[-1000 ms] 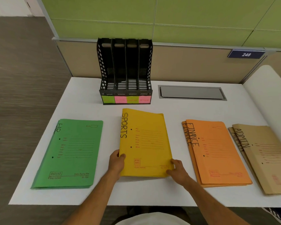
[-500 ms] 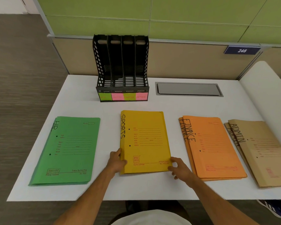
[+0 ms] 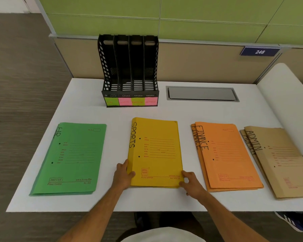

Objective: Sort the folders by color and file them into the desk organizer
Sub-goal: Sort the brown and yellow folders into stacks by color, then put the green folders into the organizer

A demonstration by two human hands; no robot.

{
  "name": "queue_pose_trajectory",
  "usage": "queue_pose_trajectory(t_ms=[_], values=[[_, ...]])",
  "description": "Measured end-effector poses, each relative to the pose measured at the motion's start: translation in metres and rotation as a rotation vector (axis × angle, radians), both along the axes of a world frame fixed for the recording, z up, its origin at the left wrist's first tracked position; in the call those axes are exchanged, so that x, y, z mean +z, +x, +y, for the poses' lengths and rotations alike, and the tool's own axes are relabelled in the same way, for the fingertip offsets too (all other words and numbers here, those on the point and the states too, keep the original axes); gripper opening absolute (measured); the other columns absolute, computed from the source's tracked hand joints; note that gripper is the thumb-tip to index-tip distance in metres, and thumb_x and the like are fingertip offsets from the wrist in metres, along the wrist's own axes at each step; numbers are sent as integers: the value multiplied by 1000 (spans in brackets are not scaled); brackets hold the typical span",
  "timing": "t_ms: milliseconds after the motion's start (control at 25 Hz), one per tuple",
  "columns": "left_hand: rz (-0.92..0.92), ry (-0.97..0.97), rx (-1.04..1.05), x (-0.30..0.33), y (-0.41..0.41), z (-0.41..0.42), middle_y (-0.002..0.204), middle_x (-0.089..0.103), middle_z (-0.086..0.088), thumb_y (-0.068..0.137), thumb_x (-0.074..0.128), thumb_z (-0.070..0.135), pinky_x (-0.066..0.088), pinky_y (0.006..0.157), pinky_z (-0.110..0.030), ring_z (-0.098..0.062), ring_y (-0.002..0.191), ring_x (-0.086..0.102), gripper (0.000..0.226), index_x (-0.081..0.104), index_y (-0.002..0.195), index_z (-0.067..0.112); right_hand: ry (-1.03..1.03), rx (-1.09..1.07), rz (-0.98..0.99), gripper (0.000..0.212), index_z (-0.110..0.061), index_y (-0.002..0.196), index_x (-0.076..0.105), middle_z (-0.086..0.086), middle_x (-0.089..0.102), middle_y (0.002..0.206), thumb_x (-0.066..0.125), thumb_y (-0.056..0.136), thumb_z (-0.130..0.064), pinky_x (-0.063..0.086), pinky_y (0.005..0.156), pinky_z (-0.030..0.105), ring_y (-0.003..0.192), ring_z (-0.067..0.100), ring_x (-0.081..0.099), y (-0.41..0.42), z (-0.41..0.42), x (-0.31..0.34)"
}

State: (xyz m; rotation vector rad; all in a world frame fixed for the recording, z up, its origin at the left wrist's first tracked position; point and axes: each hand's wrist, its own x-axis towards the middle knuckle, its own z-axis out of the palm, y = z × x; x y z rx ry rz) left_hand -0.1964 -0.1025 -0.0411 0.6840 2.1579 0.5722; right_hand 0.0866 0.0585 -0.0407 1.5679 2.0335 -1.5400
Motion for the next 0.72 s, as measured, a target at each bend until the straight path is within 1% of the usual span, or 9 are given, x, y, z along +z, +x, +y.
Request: queue_pose_trajectory(t_ms=[40, 120, 200, 240, 280, 400, 520, 600, 720], values=[[41, 11, 0, 3, 4, -2, 129, 43, -11, 97, 64, 30, 46, 104, -44, -29, 118, 52, 66, 33, 154, 21, 15, 12, -8, 60, -12, 150, 31, 5, 35, 135, 58, 97, -21, 51, 59, 20, 104, 21, 55, 2, 2, -1], [112, 42, 23, 8, 12, -6, 135, 42, -12, 97, 64, 28, 44, 106, -43, -30, 124, 47, 63, 35, 152, 19, 49, 24, -24, 57, -10, 148, 35, 7, 39, 138, 57, 97, -22, 52, 79, 28, 115, 26, 54, 3, 5, -2], [131, 103, 44, 16, 20, -10, 142, 41, -10, 97, 64, 27, 40, 108, -41, -28, 130, 44, 66, 32, 154, 17, 108, 50, -18, 55, -9, 147, 36, 7, 44, 138, 57, 97, -21, 47, 99, 37, 123, 27, 51, 2, 4, 1], [128, 132, 52, 20, 23, -13, 145, 41, -9, 97, 64, 26, 39, 109, -40, -27, 133, 43, 67, 30, 155, 16, 150, 73, -6, 55, -9, 147, 36, 7, 46, 139, 57, 97, -20, 44, 104, 37, 125, 26, 50, 1, 3, 3], [114, 146, 67, 25, 25, -15, 148, 40, -8, 97, 64, 26, 37, 111, -40, -26, 135, 42, 69, 29, 156, 16, 193, 95, 5, 55, -10, 148, 36, 7, 47, 139, 57, 97, -20, 43, 105, 36, 124, 24, 51, -1, 2, 7], [59, 172, 149, 38, 34, -29, 154, 39, -4, 97, 65, 28, 34, 116, -40, -22, 140, 39, 73, 25, 158, 20, 261, 161, 65, 51, -16, 145, 41, 4, 52, 135, 58, 97, -20, 48, 100, 38, 116, 22, 54, -11, 0, 21], [57, 204, 176, 50, 37, -48, 153, 40, -2, 97, 65, 29, 31, 118, -37, -18, 140, 38, 71, 27, 157, 23, 273, 207, 135, 48, -16, 143, 45, 2, 56, 129, 58, 97, -19, 47, 94, 30, 113, 19, 53, -32, -7, 33], [63, 210, 198, 53, 30, -60, 152, 41, 0, 98, 64, 28, 29, 117, -31, -16, 139, 38, 67, 31, 156, 22, 265, 200, 172, 48, -16, 143, 45, 0, 57, 126, 58, 97, -17, 44, 90, 26, 110, 16, 53, -49, -17, 41], [78, 208, 206, 55, 12, -76, 151, 43, 0, 98, 63, 25, 28, 112, -25, -14, 137, 40, 63, 35, 154, 21, 249, 224, 188, 50, -17, 144, 45, -4, 58, 125, 60, 95, -18, 46, 91, 26, 110, 14, 53, -72, -40, 43]])
